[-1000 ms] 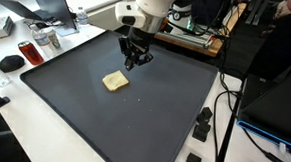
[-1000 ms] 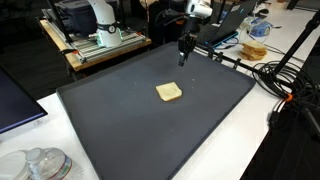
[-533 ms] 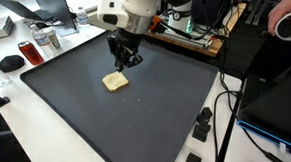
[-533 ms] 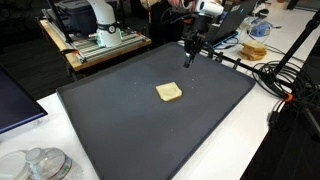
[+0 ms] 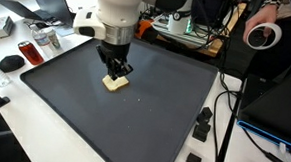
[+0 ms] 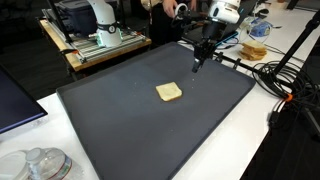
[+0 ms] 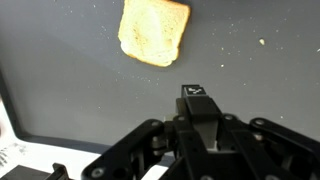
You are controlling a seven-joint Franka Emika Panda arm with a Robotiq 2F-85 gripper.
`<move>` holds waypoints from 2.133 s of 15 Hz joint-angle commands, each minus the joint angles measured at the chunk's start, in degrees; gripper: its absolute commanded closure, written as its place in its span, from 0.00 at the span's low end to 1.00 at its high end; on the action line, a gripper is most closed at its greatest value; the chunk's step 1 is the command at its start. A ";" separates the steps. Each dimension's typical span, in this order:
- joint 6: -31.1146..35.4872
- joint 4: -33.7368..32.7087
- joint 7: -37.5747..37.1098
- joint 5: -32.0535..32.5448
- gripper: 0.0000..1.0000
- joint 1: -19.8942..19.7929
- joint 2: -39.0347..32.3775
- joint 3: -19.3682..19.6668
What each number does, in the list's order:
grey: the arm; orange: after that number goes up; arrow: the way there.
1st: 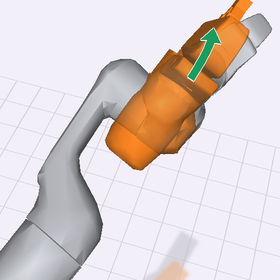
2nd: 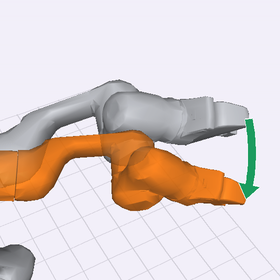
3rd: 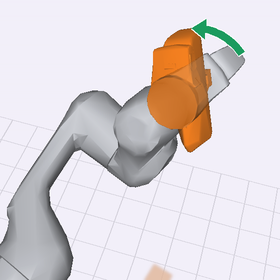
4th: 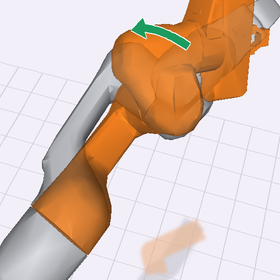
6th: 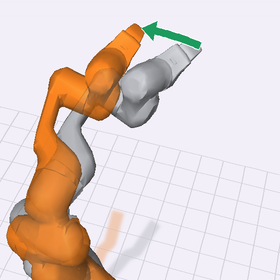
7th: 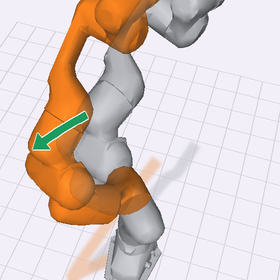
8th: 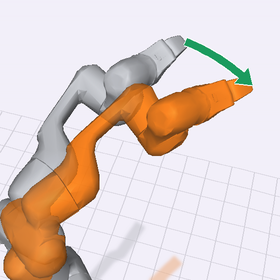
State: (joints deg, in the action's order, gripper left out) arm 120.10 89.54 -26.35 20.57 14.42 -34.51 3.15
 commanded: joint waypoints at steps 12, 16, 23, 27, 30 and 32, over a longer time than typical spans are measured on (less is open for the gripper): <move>-18.11 -25.15 21.69 -18.26 0.95 -12.21 -12.45 -3.62; -19.34 -26.16 25.95 -20.91 0.95 -15.54 -13.31 -3.85; -18.32 -25.21 33.79 -27.60 0.95 -22.09 -13.29 -5.50; -17.45 -24.02 33.21 -27.07 0.78 -21.96 -12.84 -4.23; -17.45 -24.02 33.40 -27.26 0.78 -22.14 -12.87 -4.48; -17.95 -24.64 34.12 -28.32 0.95 -22.96 -13.42 -5.06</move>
State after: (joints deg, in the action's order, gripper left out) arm 102.90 65.79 6.91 -6.44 -7.83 -47.29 -1.80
